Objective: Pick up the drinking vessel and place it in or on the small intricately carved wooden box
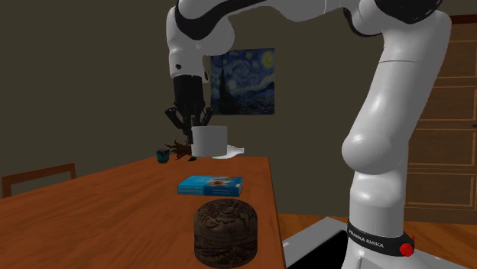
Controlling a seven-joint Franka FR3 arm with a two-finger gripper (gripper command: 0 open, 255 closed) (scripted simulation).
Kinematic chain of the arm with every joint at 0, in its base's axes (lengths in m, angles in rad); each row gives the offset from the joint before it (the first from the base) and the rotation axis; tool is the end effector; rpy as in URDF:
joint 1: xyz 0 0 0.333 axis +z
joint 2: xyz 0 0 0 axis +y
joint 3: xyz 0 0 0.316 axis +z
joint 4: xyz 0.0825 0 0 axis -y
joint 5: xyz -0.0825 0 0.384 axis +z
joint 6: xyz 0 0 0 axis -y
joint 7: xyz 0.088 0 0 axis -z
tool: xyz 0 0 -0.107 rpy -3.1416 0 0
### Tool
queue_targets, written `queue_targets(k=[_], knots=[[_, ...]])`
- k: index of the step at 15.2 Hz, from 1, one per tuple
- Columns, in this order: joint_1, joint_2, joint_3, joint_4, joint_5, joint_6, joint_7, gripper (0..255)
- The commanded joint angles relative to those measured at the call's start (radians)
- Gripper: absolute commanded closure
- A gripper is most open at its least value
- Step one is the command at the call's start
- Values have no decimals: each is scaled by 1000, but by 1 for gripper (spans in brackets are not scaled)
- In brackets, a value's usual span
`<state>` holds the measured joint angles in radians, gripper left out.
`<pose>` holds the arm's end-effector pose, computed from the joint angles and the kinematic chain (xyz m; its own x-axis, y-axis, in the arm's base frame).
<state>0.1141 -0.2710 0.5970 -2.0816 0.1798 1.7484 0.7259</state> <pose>0.3395 0.3390 0.5118 0.9923 -0.0831 -0.0920 -0.0785 -0.9955 0.0528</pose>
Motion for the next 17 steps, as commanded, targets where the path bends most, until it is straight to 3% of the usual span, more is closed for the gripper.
queue_targets(k=[1, 10, 17], knots=[[24, -58, 9, -43, 37, -6, 16, 255], [147, -257, 68, -147, 181, -62, 135, 255], [151, -246, 96, -230, 195, 33, 129, 255]])
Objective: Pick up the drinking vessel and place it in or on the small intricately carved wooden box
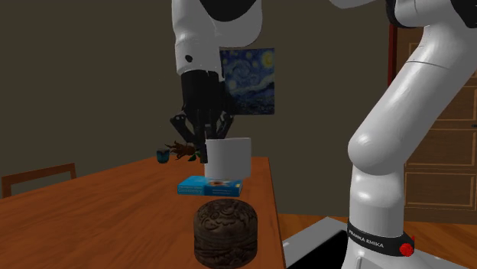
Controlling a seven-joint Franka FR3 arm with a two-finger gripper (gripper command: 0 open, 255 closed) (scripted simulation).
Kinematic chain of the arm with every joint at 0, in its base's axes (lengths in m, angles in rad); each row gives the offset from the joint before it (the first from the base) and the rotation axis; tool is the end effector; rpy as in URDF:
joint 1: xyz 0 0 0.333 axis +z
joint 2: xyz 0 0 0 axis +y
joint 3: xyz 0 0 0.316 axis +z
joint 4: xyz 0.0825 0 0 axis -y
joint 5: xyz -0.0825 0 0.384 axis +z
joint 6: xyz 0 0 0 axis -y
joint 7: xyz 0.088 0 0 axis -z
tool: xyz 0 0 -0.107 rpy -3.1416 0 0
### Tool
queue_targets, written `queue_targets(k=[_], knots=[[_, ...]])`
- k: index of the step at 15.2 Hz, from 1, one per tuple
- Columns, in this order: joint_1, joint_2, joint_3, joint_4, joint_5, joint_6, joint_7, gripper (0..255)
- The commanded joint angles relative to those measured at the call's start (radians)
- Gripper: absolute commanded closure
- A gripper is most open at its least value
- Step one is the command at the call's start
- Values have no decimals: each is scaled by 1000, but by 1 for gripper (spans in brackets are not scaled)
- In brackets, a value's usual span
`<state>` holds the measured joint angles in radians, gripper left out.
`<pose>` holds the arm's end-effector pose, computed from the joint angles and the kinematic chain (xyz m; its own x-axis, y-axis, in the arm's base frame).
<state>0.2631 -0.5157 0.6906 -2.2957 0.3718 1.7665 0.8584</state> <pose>0.1980 0.3761 0.4863 0.9921 -0.0844 -0.0928 -0.0797 -0.9954 0.0531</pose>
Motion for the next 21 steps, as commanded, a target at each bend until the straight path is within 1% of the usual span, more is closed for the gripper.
queue_targets(k=[1, 8, 16, 17, 21], knots=[[2, 1, 7, -27, 5, 29, -4, 255], [0, 30, 42, -103, 17, 133, -6, 255], [0, 30, 42, -103, 17, 133, -6, 255], [0, 30, 42, -103, 17, 133, -6, 0], [0, 30, 42, -103, 17, 133, -6, 0]])
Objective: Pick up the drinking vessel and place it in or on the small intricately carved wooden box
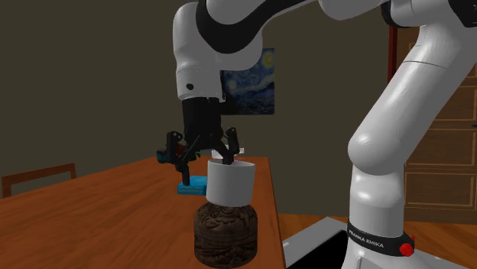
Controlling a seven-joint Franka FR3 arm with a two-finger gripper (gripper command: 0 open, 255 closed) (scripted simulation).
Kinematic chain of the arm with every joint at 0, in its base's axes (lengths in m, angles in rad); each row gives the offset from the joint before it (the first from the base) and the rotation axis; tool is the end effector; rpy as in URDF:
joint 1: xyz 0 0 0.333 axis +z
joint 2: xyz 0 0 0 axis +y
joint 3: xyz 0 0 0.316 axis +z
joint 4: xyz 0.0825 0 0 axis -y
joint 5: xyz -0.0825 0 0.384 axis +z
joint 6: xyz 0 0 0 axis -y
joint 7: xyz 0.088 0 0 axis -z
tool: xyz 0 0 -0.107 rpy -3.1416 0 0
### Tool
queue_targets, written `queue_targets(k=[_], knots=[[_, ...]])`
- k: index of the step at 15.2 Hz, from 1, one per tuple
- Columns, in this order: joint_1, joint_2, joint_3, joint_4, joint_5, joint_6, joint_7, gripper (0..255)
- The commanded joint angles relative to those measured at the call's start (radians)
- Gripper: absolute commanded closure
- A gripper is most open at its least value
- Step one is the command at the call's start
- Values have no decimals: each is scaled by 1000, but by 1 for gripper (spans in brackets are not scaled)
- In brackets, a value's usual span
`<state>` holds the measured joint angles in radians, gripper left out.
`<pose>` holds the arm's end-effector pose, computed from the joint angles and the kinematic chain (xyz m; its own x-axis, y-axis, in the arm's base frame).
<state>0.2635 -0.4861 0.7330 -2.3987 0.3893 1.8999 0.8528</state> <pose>0.1977 0.3748 0.4364 0.9921 -0.0844 -0.0923 -0.0798 -0.9954 0.0527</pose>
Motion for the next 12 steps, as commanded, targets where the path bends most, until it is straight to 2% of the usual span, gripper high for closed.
queue_targets(k=[1, 5, 12], knots=[[0, 0, 0, 0, 0, 0, 0, 0], [-8, -18, -41, 110, -24, -129, 4, 0], [-7, -17, -41, 110, -24, -129, 4, 0]])
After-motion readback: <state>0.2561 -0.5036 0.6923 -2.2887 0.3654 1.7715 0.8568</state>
